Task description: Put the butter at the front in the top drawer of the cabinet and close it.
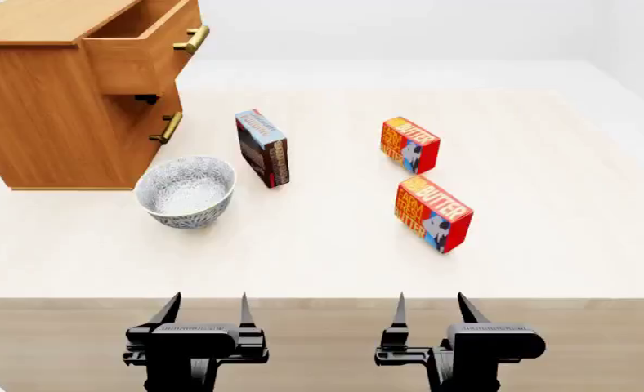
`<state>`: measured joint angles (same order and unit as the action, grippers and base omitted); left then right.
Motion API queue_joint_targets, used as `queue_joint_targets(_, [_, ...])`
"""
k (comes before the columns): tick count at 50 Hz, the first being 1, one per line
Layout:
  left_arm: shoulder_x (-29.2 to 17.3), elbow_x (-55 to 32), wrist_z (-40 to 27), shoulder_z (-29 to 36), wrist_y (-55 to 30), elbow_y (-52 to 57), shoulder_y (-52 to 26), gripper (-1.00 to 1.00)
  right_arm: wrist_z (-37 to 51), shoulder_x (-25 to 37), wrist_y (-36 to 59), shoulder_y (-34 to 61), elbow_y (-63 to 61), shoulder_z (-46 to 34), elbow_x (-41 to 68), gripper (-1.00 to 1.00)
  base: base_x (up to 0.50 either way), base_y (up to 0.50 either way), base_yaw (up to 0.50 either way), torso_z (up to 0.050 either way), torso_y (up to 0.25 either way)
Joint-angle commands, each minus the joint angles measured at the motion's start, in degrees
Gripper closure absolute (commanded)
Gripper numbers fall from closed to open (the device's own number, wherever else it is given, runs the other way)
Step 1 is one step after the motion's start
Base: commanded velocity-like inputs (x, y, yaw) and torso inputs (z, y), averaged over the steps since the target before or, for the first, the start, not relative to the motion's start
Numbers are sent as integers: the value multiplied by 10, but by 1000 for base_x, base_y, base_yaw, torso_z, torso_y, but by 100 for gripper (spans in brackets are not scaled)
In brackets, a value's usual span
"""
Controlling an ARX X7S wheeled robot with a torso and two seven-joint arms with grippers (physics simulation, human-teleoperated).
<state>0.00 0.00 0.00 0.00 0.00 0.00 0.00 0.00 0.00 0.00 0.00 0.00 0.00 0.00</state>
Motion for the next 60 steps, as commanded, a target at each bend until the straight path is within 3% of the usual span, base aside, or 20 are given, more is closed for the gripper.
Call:
queue_joint_targets(1, [-9,-9,-10,11,4,-2,0,-100,13,9,-1,0,-1,-11,8,-100,0,0,0,0,0])
queue_joint_targets(10, [-30,-9,-31,26,106,24,-1,-100,41,26,-58,-14,-37,-29,12,-100,0,0,0,0,0])
queue_joint_targets(15, [-39,4,-43,32,111,86,-4,-100,49,36,-58,-21,-88,-43,-2,-100,0,0,0,0,0])
queue_joint_targets(18, [-41,-11,-43,31,74,127,-11,-100,51,40,-30,-18,-126,-50,-7,-100,0,0,0,0,0])
queue_joint_targets(22, [-47,-75,-30,29,-49,197,-31,-100,49,46,29,-2,-174,-55,-4,-100,0,0,0,0,0])
queue_joint_targets(28, [-71,-180,-51,5,-332,323,-134,-100,30,64,202,62,-272,-63,0,-100,0,0,0,0,0])
queue_joint_targets(34, [-97,-289,-111,-43,-682,386,-392,-100,5,77,499,215,-377,-58,23,-100,0,0,0,0,0])
queue_joint_targets(36, [-103,-307,-118,-42,-762,370,-483,-100,-5,76,590,275,-392,-50,36,-100,0,0,0,0,0])
queue_joint_targets(41, [-106,-315,-124,-32,-860,273,-657,-100,-18,66,747,399,-397,-22,64,-100,0,0,0,0,0])
queue_joint_targets(48, [-124,-277,-91,44,-833,12,-879,-100,-25,54,888,534,-362,10,80,-100,0,0,0,0,0])
queue_joint_targets(51, [-125,-258,-54,88,-782,-122,-973,-100,15,62,900,573,-316,31,138,-100,0,0,0,0,0])
queue_joint_targets(56, [-107,-216,-9,138,-679,-343,-1093,-100,213,111,899,618,-251,60,399,-100,0,0,0,0,0])
queue_joint_targets(60, [-82,-177,30,172,-564,-558,-1183,-100,276,125,898,643,-223,60,477,-100,0,0,0,0,0])
